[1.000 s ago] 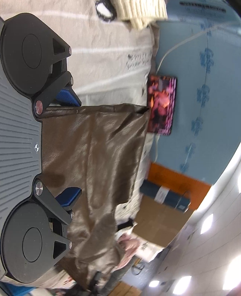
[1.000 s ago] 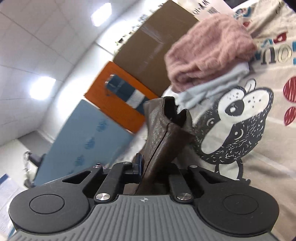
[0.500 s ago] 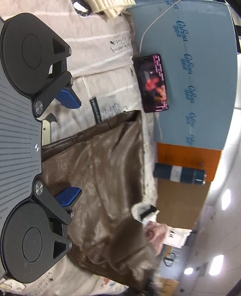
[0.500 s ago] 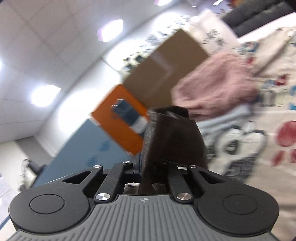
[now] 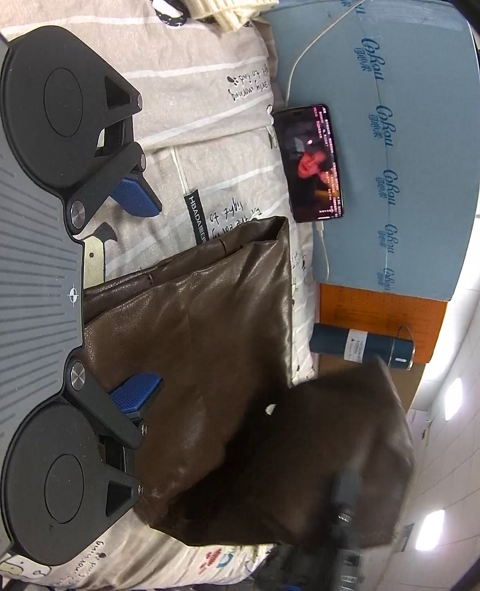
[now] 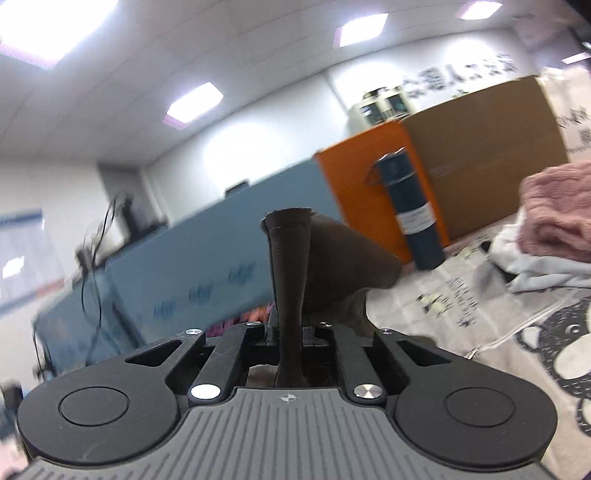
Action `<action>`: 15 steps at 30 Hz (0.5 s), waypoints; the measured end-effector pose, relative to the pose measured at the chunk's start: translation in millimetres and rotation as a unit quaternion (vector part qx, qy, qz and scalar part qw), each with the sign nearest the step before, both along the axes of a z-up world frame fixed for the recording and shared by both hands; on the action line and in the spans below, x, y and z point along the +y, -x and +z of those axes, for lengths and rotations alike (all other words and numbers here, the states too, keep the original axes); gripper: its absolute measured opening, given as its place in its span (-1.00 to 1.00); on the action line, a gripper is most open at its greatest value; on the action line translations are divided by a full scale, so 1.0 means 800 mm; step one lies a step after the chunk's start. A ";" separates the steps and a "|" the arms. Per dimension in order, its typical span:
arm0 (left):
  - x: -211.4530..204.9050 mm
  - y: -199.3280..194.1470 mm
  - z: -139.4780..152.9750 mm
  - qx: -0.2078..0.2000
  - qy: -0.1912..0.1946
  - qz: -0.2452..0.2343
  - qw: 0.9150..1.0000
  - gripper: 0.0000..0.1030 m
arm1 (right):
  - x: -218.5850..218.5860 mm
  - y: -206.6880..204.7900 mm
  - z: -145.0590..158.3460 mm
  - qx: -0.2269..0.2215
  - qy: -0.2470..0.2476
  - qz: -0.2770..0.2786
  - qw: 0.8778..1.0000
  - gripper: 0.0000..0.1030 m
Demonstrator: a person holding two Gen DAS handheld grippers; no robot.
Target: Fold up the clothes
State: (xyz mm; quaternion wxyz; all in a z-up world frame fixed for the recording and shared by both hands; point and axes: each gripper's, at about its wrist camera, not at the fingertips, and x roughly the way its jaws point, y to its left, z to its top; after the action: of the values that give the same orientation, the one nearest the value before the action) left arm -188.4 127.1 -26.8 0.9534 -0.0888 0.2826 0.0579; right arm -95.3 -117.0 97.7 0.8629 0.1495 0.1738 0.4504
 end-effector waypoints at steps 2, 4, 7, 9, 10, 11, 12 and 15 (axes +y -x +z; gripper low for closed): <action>0.004 0.003 0.002 -0.010 0.007 0.010 1.000 0.82 | 0.013 0.008 -0.009 -0.005 0.025 0.015 1.000 -0.87; 0.011 0.008 0.005 -0.025 0.012 0.031 0.999 0.82 | 0.022 0.021 -0.019 -0.020 0.049 0.028 0.998 -0.86; 0.023 0.016 0.009 -0.047 0.020 0.071 0.996 0.82 | 0.032 0.036 -0.030 -0.038 0.084 0.055 0.994 -0.70; 0.032 0.022 0.011 -0.062 0.030 0.101 0.993 0.82 | 0.039 0.046 -0.036 -0.044 0.099 0.078 0.991 -0.48; 0.037 0.024 0.013 -0.069 0.035 0.112 0.991 0.82 | 0.044 0.049 -0.038 -0.045 0.104 0.091 0.989 -0.40; 0.041 0.026 0.014 -0.076 0.041 0.123 0.989 0.82 | 0.046 0.052 -0.040 -0.045 0.105 0.106 0.988 -0.20; 0.044 0.029 0.015 -0.082 0.044 0.132 0.987 0.82 | 0.045 0.055 -0.040 -0.048 0.105 0.115 0.987 0.01; 0.050 0.036 0.018 -0.109 0.052 0.137 0.983 0.82 | 0.042 0.066 -0.041 -0.058 0.103 0.133 0.984 0.61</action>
State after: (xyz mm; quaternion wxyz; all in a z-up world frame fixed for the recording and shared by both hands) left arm -217.5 167.2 -12.8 0.9555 -0.1821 0.1648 0.1632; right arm -148.2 -83.7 65.0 0.8148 0.0092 0.1872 0.5487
